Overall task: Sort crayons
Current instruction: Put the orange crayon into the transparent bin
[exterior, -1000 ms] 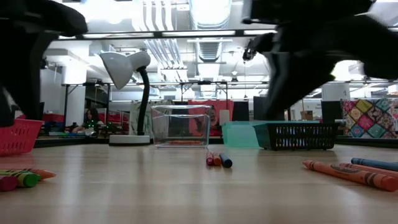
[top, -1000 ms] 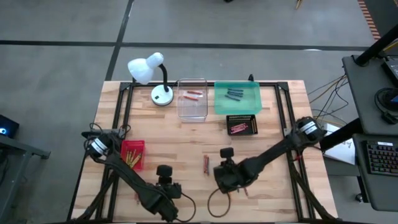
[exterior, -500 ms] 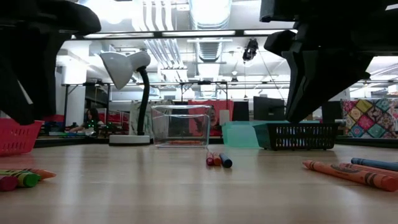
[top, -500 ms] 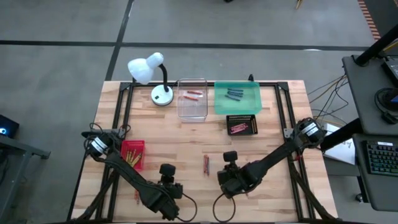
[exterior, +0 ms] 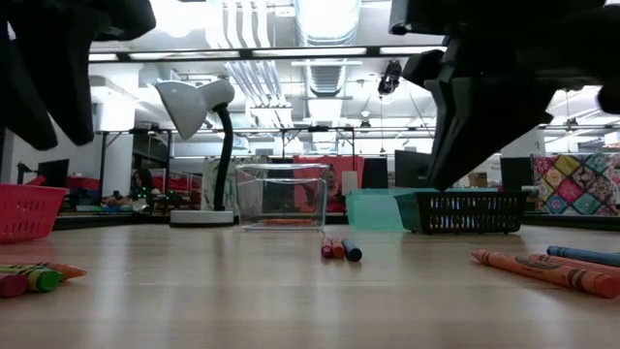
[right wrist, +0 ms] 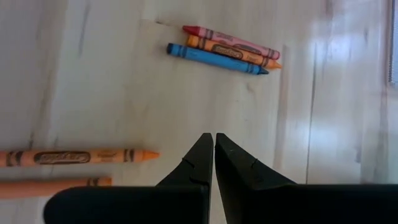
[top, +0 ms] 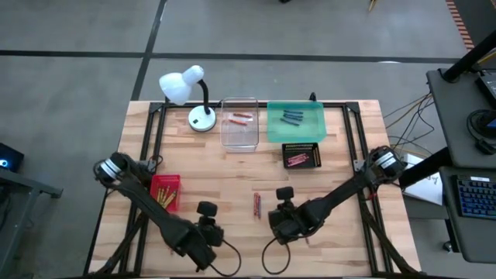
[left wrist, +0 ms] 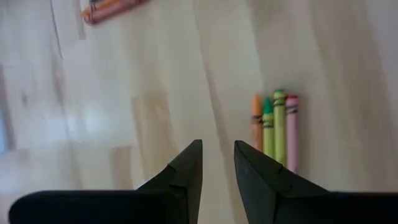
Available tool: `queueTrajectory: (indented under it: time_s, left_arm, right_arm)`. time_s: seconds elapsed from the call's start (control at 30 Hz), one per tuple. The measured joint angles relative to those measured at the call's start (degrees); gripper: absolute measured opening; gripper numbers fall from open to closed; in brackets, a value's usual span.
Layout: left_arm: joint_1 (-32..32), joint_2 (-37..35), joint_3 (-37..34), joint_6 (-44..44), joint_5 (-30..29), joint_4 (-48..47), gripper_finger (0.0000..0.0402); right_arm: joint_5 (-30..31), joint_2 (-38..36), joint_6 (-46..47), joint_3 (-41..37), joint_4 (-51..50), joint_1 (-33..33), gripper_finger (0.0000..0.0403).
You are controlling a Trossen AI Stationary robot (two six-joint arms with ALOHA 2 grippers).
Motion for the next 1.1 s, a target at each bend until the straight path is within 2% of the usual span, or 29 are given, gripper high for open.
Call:
queueTrajectory:
  time_s: [0.17, 0.3, 0.77, 1.1]
  left_arm:
    - [0.0, -5.0, -8.8, -2.7, 0.2, 11.9, 0.0075]
    - [0.0, -6.0, -13.2, -5.7, 0.2, 15.8, 0.0075]
    - [0.0, -6.0, -16.8, -6.2, -0.2, 21.1, 0.0076]
    - [0.0, -6.0, -20.7, -10.3, 0.7, 27.4, 0.0076]
  right_arm:
    - [0.1, 0.0, 1.0, 0.0, 0.5, -0.9, 0.0009]
    - [0.0, 0.0, 2.2, 0.0, 1.9, -1.6, 0.0009]
    - [0.0, 0.0, -0.4, 0.1, 4.1, -4.4, 0.0009]
    - [-1.4, 0.0, -1.0, 0.1, 4.3, -4.9, 0.0009]
